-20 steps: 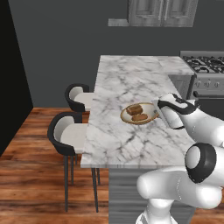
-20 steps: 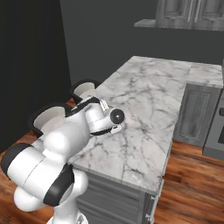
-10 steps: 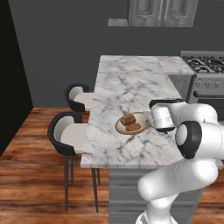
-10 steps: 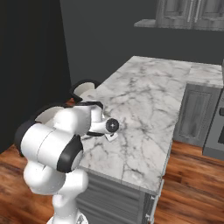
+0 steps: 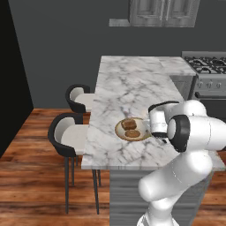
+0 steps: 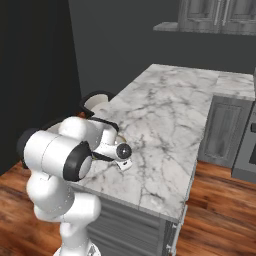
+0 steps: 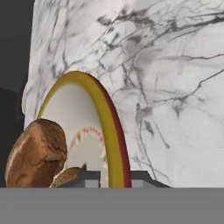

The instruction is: Pick up the heated bread from the toaster oven and place it in the bowl. Then move the bread bowl to the dining counter.

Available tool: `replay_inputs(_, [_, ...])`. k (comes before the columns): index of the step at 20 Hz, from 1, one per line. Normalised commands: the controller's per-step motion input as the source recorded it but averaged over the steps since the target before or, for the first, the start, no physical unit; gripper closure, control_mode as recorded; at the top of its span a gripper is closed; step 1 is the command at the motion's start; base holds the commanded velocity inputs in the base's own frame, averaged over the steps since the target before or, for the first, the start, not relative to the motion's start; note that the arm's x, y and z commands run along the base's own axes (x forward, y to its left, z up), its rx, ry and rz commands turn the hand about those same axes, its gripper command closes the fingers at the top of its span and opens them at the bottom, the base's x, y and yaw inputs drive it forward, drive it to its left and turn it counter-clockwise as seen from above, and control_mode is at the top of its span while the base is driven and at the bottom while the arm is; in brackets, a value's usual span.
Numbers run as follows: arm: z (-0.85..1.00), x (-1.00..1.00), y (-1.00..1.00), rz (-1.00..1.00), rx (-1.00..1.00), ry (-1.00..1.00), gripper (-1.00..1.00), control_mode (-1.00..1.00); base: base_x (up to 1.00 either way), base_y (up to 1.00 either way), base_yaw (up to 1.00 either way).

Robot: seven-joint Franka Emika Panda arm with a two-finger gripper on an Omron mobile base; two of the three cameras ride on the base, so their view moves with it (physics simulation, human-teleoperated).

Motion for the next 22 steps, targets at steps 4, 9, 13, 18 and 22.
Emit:
replay_inputs(4, [0.02,0.00,-0.01,0.00,0.00,0.07,-1.00,-1.00,0.00,0.00,0.00])
replay_inputs(9, [0.70,-0.14,-0.20,-0.05,0.05,0.03,-1.00,-1.00,0.00,0.00,0.00])
replay_inputs(13, [0.95,-0.35,-0.38,-0.09,0.07,0.00,-1.00,-1.00,0.00,0.00,0.00])
replay_inputs(18, [1.00,-0.76,-0.35,-0.09,0.08,-0.03,-1.00,-1.00,0.00,0.00,0.00])
replay_inputs(22, [1.00,-1.00,-0.21,-0.11,0.05,-0.15,-1.00,-1.00,0.00,0.00,0.00])
